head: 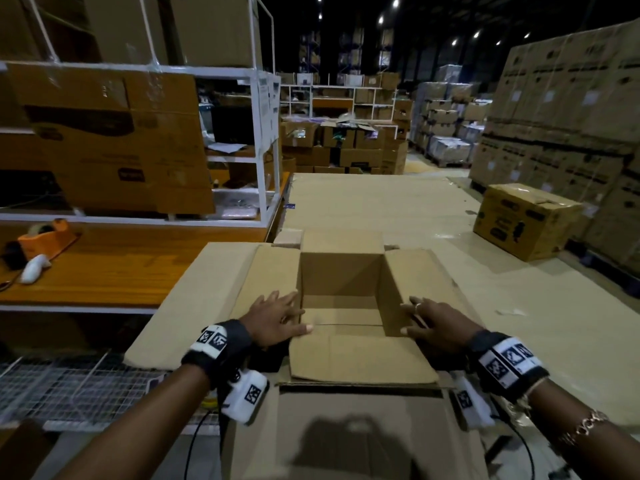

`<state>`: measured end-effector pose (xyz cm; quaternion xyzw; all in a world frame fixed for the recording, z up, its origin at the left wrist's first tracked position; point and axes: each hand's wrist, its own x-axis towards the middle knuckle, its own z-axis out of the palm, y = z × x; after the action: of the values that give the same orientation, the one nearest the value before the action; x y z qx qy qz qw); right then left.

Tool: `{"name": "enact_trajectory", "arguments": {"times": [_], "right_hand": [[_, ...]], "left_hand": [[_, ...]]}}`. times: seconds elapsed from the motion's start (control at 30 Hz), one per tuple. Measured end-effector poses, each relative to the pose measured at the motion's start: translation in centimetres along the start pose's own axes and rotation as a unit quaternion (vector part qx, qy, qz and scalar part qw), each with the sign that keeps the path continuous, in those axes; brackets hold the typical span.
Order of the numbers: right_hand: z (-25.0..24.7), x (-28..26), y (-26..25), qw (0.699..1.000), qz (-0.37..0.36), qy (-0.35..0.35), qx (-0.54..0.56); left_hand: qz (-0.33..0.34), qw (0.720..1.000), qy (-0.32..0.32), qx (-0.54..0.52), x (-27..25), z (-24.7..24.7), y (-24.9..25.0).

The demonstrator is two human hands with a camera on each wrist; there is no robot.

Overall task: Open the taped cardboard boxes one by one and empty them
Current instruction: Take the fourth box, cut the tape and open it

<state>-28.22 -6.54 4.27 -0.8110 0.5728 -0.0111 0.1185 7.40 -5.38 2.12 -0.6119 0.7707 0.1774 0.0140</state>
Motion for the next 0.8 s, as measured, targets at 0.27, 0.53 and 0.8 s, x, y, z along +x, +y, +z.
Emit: {"name": "enact_trajectory", "arguments": {"times": [0.27, 0.53, 0.8], "right_hand": [[1.3, 1.0, 2.0, 0.999, 0.001, -0.028, 0.029], [0.9, -2.6, -1.7, 0.997, 0.005, -0.069, 0.034], [2.4, -2.2, -1.8, 0.998, 0.005, -0.047, 0.033]], "left_hand": [[0.006, 0.999, -0.011, 0.036, -0.3, 1.0, 0.3], [-0.026, 0.998, -0.050, 0.014, -2.2, 0.7, 2.6], [-0.037, 0.999, -0.014, 0.013, -2.9, 1.6, 3.1]]}}
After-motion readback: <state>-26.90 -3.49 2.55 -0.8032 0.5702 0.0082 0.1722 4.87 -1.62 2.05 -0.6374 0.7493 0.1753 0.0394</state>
